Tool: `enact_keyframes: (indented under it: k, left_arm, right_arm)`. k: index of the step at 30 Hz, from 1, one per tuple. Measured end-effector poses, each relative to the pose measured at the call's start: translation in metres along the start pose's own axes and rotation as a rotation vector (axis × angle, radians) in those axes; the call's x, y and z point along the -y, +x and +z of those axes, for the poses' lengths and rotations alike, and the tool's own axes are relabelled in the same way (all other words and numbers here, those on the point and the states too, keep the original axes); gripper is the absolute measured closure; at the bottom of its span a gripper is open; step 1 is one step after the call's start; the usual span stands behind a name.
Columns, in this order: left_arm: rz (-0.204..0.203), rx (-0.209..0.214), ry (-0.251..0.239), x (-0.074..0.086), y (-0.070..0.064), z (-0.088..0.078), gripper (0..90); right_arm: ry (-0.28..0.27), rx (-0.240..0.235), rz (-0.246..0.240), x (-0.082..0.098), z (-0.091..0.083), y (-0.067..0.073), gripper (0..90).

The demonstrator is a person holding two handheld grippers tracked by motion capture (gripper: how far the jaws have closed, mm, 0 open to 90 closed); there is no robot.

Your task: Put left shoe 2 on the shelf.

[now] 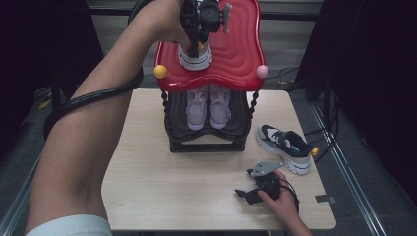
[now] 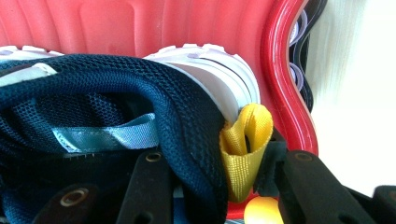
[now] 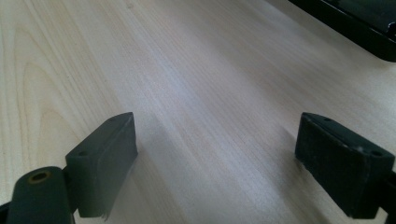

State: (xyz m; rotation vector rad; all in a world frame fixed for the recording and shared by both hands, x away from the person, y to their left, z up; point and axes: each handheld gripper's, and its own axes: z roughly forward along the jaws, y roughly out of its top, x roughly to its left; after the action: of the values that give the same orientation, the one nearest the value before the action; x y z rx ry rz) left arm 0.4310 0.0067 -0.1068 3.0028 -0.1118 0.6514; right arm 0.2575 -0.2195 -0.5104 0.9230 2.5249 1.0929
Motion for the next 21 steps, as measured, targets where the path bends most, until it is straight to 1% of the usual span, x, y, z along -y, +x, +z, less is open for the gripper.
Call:
enact_keyframes:
  k: [5, 6, 8, 9, 11, 13, 16, 18, 19, 21]
  left_arm:
    - [-0.001, -0.004, -0.004, 0.0008, 0.0003, -0.0001, 65.0]
    - [-0.007, -0.005, -0.004, 0.0008, 0.0003, -0.0002, 64.6]
    - [-0.039, -0.016, -0.010, 0.0014, 0.0003, 0.0006, 61.7]
    - [-0.041, -0.017, -0.011, 0.0020, 0.0010, 0.0004, 58.6]
    - [-0.042, -0.020, -0.017, 0.0030, 0.0013, 0.0005, 57.5]
    - [-0.069, -0.030, -0.017, 0.0037, 0.0021, 0.0006, 52.9]
    - [-0.133, -0.032, -0.018, 0.0050, 0.0045, 0.0014, 47.4]
    - [-0.150, -0.038, -0.018, 0.0055, 0.0051, 0.0020, 41.1]
    - [-0.156, -0.034, -0.018, 0.0058, 0.0053, 0.0019, 38.7]
    - [-0.181, -0.021, -0.021, 0.0061, 0.0061, 0.0012, 35.9]
  right_arm:
    - [0.000, 0.000, 0.000, 0.0000, 0.0000, 0.0000, 12.3]
    - [0.000, 0.000, 0.000, 0.0000, 0.0000, 0.0000, 12.3]
    - [0.000, 0.000, 0.000, 0.0000, 0.0000, 0.0000, 12.3]
    - [0.000, 0.000, 0.000, 0.0000, 0.0000, 0.0000, 12.3]
    - [0.000, 0.000, 0.000, 0.0000, 0.0000, 0.0000, 12.3]
    - [0.000, 0.000, 0.000, 0.0000, 0.0000, 0.0000, 12.3]
    - [0.000, 0.000, 0.000, 0.0000, 0.0000, 0.0000, 12.3]
    - [0.000, 0.000, 0.000, 0.0000, 0.0000, 0.0000, 12.3]
    - [0.000, 0.000, 0.000, 0.0000, 0.0000, 0.0000, 12.3]
    - [0.000, 0.000, 0.000, 0.0000, 0.0000, 0.0000, 12.3]
